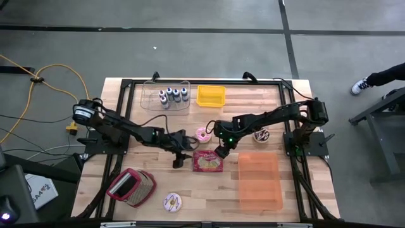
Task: Pick & Place Food Item
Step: Put the red popcorn bag into the orange bin
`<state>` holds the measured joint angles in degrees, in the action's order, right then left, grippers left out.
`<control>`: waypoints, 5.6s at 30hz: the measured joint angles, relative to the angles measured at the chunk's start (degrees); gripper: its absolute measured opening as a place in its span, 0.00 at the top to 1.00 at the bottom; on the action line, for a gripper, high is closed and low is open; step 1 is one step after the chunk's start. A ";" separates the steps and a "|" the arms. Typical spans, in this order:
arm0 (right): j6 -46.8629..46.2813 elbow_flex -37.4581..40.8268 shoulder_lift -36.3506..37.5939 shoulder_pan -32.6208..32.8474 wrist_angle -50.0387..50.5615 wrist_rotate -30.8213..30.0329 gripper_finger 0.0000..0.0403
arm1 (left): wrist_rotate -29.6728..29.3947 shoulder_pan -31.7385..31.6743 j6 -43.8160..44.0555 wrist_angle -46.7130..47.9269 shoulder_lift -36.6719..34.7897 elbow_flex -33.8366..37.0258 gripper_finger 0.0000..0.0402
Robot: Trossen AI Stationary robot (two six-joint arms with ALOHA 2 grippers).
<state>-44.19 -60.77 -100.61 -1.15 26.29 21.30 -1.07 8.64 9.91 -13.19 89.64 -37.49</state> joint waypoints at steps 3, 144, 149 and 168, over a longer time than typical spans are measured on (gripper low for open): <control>-0.56 0.02 -0.19 0.02 -0.05 -0.19 0.46 | -0.81 0.64 -0.70 -0.46 1.05 -0.72 0.53; -9.83 5.66 25.69 2.33 3.82 -9.33 0.99 | -5.24 3.63 -6.62 1.24 -4.21 -1.89 0.53; -16.52 5.77 29.04 6.38 8.42 -14.99 0.99 | -5.24 3.63 -5.94 1.72 -4.21 -1.89 0.53; -45.59 5.77 32.18 32.06 12.53 -37.50 0.99 | -5.06 3.66 -5.40 2.14 -4.21 -1.89 0.53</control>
<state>-89.77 -55.00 -68.42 30.92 38.82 -16.20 -6.13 12.29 4.51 -11.05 85.43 -39.38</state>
